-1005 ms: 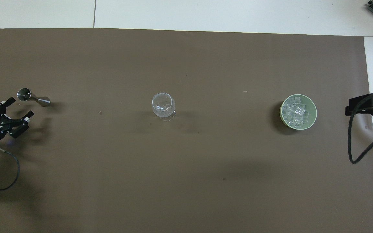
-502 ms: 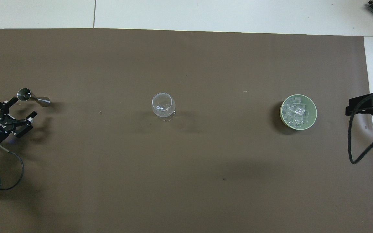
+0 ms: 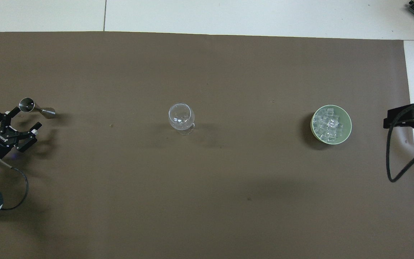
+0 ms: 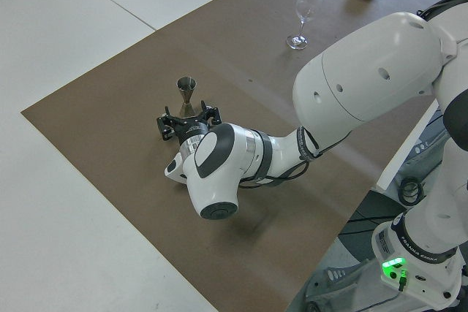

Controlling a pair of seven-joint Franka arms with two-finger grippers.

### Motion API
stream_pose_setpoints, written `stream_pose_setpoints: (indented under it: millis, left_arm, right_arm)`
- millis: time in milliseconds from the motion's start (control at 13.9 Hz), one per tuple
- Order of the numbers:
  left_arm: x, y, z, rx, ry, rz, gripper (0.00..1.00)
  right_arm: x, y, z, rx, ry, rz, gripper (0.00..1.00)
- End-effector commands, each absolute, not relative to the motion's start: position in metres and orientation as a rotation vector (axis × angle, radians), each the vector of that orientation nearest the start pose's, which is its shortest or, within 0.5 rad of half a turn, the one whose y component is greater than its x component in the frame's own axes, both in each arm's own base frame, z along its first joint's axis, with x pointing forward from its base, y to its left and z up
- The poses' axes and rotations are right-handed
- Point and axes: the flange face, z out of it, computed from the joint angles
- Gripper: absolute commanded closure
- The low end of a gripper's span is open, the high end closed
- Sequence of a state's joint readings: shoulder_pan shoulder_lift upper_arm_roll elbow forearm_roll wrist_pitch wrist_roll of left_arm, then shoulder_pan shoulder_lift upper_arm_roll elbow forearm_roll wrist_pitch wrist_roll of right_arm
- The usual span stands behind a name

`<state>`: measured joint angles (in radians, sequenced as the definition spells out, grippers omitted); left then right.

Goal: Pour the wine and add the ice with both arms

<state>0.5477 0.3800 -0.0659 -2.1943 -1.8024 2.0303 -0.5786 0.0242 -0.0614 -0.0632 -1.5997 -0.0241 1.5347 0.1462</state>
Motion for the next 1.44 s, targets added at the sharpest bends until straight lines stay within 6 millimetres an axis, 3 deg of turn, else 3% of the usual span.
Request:
stream_pose_setpoints:
  millis: [0, 215, 646, 1148, 1363]
  left_arm:
    - [0.508, 0.199, 0.213, 0.56, 1.745, -0.456, 0.0]
    - [0.506, 0.195, 0.211, 0.58, 1.738, -0.444, 0.0]
    - [0.505, 0.193, 0.209, 0.571, 1.732, -0.434, 0.19]
    - [0.506, 0.187, 0.209, 0.533, 1.722, -0.439, 0.21]
    - [0.506, 0.185, 0.209, 0.531, 1.719, -0.44, 0.3]
  right_arm:
    - [0.523, -0.025, 0.642, -3.127, 0.274, 0.02, 0.0]
    - [0.523, -0.025, 0.642, -3.127, 0.274, 0.02, 0.0]
    - [0.523, -0.025, 0.642, -3.127, 0.274, 0.02, 0.0]
    - [0.523, -0.025, 0.642, -3.127, 0.274, 0.02, 0.0]
    - [0.523, -0.025, 0.642, -3.127, 0.274, 0.02, 0.0]
